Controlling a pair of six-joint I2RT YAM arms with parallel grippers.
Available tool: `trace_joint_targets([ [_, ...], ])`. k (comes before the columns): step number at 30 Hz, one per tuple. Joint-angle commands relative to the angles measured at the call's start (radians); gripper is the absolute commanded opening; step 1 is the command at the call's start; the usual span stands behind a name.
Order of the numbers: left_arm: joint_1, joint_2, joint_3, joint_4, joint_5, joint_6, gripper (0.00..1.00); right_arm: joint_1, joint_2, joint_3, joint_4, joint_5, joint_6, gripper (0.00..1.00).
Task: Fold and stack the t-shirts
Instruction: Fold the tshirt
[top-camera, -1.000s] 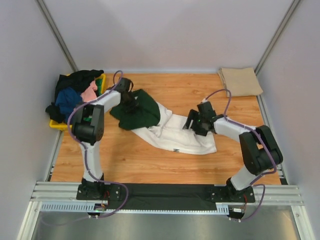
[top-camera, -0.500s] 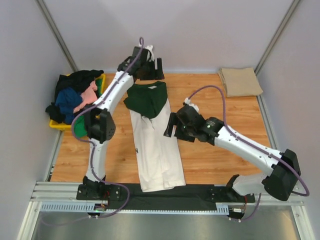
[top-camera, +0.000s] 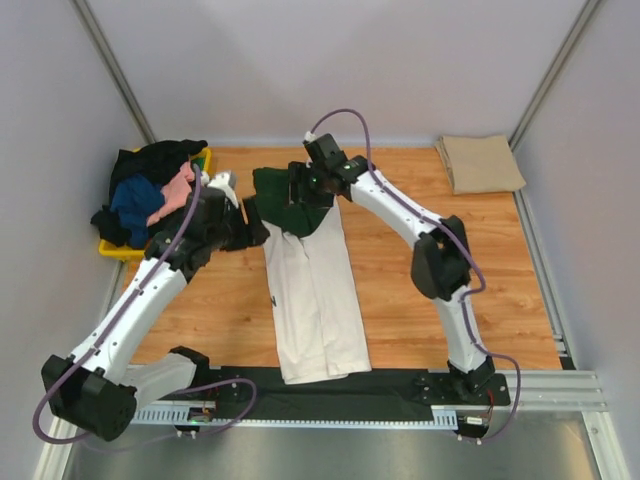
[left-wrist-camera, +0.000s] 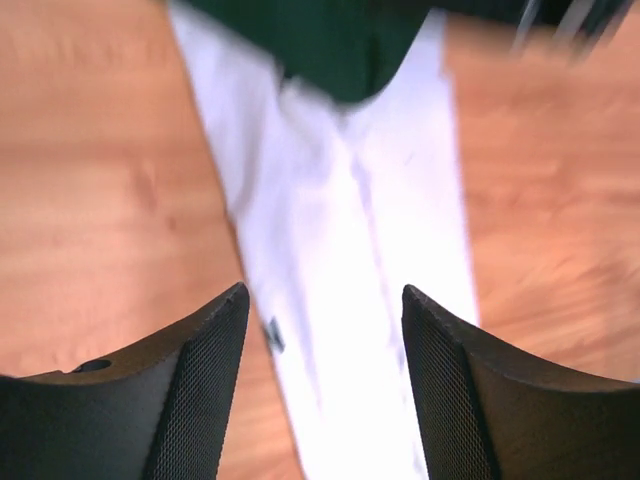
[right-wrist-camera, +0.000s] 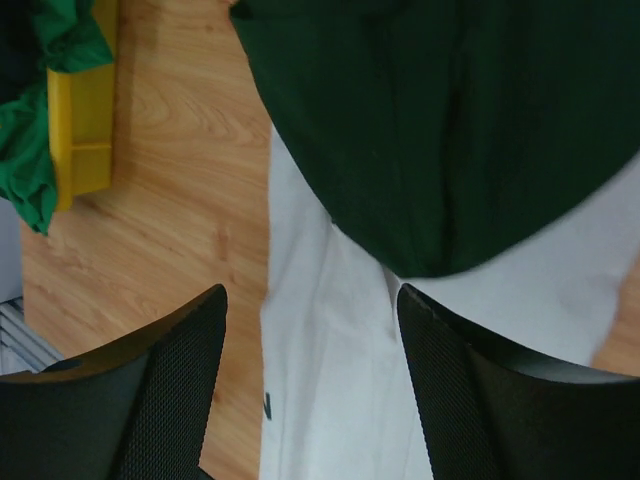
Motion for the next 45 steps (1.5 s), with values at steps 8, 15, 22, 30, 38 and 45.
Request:
trace_joint_targets([
  [8, -0.021, -0.168, -0.248, -0.05, 0.095, -0.06, 0.68, -0.114, 0.447, 0.432, 0.055, -0.193, 0.113, 0.7],
  [15, -0.026, -0.179, -0.245, -0.087, 0.112, -0.014, 0.67, -0.217, 0.531, 0.401, 0.116, -0.121, 0.151, 0.69],
  [22, -0.026, -0.159, -0.254, -0.09, 0.115, 0.005, 0.67, -0.287, 0.612, 0.466, 0.202, -0.137, 0.17, 0.7],
  [30, -0.03, -0.132, -0.265, -0.072, 0.14, -0.001, 0.67, -0.295, 0.564, 0.435, 0.294, -0.203, 0.171, 0.81],
  [38, -0.073, -0.21, -0.368, -0.065, 0.167, -0.054, 0.67, -0.324, 0.256, 0.351, 0.334, -0.326, 0.176, 0.99],
  [45, -0.124, -0.247, -0.561, 0.068, 0.222, -0.141, 0.67, -0.309, -0.248, -0.284, 0.127, -0.141, 0.064, 0.97],
])
